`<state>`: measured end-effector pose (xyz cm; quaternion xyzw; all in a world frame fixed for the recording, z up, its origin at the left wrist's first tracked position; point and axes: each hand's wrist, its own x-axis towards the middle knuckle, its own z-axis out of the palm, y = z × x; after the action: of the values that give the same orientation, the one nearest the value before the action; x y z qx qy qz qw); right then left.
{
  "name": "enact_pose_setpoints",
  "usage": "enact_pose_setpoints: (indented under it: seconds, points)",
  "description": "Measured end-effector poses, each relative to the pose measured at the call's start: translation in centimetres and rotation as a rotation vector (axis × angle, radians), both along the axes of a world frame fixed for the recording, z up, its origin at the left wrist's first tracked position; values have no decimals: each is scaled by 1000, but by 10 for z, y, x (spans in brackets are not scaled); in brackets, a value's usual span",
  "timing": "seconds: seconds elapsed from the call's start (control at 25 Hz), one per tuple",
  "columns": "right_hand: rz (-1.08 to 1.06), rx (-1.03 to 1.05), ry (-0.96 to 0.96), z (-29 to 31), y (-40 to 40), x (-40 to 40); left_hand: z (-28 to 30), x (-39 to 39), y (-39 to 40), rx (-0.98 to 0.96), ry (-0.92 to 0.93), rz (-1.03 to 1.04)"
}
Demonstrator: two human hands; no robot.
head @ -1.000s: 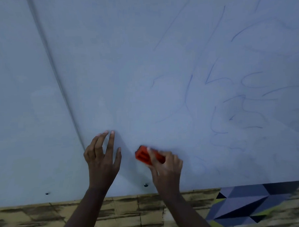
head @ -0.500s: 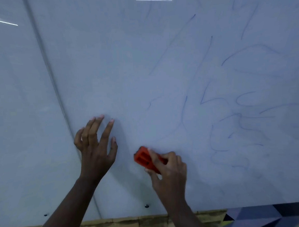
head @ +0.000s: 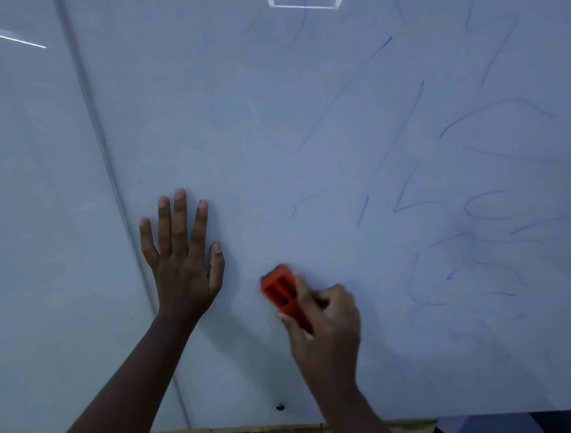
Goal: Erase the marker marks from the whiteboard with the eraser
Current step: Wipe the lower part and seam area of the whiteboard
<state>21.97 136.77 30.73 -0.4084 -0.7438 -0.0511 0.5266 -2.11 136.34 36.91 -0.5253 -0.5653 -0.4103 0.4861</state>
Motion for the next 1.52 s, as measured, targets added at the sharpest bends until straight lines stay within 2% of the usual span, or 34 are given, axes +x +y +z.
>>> enact_pose_setpoints:
  seconds: [0.08,0.16,0.32,0.4,0.56,0.68,0.8,0.92,1.12,1.24,1.4,1.52]
  points:
    - [17,31,-152,-17,-7,-13,0,0,2,17,10,1]
    - [18,56,-221,-23,-10,-17,0,0,4,33,7,-2]
    - [26,142,-251,27,-3,-4,2,2,5,50,-2,-2]
    - [5,185,-152,68,9,13,2,1,5,54,-3,-5]
    - [-82,198,165,124,37,63,0,0,5,55,21,0]
    - [-175,218,364,131,45,83,0,1,6,57,20,-2]
    - [-170,202,467,128,45,73,0,1,5,63,18,-3]
    - [-100,275,369,124,43,48,1,2,5,57,25,9]
    - [77,345,-68,71,27,8,12,3,1,80,19,2]
    - [119,361,-186,54,27,8,48,-1,-2,131,20,-4]
    - [92,413,-151,77,30,18,94,-1,3,145,44,-41]
    - [-43,439,103,121,48,49,96,2,6,114,68,-11]
